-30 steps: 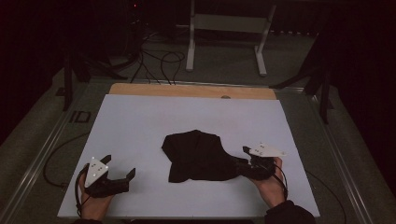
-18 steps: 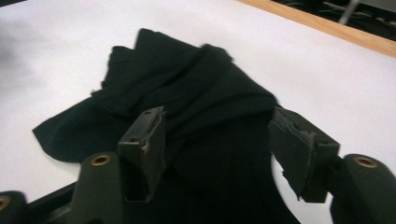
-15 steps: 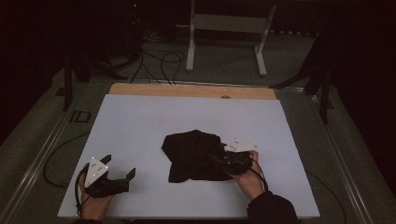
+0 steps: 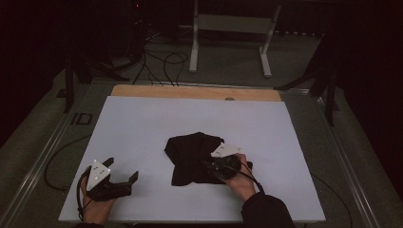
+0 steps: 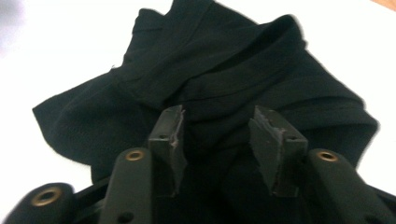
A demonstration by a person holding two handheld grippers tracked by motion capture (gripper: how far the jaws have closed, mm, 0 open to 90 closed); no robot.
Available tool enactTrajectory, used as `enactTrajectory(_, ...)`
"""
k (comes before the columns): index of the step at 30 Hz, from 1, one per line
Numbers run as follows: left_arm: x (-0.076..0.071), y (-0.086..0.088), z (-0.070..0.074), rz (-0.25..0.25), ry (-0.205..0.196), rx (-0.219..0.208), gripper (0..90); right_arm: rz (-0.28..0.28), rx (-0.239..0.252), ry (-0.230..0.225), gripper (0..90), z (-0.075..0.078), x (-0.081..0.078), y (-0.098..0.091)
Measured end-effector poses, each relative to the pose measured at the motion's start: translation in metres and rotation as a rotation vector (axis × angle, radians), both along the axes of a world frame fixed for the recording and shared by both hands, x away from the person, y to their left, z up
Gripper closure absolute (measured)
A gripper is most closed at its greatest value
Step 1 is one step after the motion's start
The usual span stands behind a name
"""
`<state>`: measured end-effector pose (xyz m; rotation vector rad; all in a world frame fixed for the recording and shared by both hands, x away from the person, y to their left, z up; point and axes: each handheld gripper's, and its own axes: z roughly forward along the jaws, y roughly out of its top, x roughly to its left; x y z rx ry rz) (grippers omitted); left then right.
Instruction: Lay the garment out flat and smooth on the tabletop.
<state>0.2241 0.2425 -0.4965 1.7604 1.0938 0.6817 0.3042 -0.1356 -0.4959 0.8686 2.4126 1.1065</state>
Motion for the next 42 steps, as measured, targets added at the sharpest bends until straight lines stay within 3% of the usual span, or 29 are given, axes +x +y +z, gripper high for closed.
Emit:
enactTrajectory(8,0.000,0.000,0.000,-0.002,0.000,0.001,0.1,0.028,-0.067,0.005,60.5,-0.008,-0.001,0.010)
enactTrajectory(11,0.000,0.000,0.000,-0.003,0.000,0.001,0.1,0.030,-0.066,0.010,72.7,-0.009,0.000,0.010)
enactTrajectory(14,0.000,0.000,0.000,-0.004,0.000,0.000,0.1,0.042,-0.061,-0.003,79.2,-0.006,-0.001,0.007)
enactTrajectory(23,0.000,-0.001,0.000,-0.008,0.002,0.002,0.1,-0.003,-0.025,-0.028,81.8,0.010,-0.003,-0.012)
enactTrajectory(29,0.000,-0.002,-0.001,-0.013,0.004,0.001,0.1,-0.016,-0.034,-0.056,82.5,0.016,-0.006,-0.026)
enactTrajectory(38,0.001,-0.017,0.003,-0.087,0.007,-0.010,0.1,-0.027,0.012,-0.070,82.3,0.017,-0.006,-0.035)
enactTrajectory(42,0.008,-0.036,0.007,-0.161,0.027,0.030,0.6,-0.030,0.020,-0.071,82.3,0.018,-0.006,-0.035)
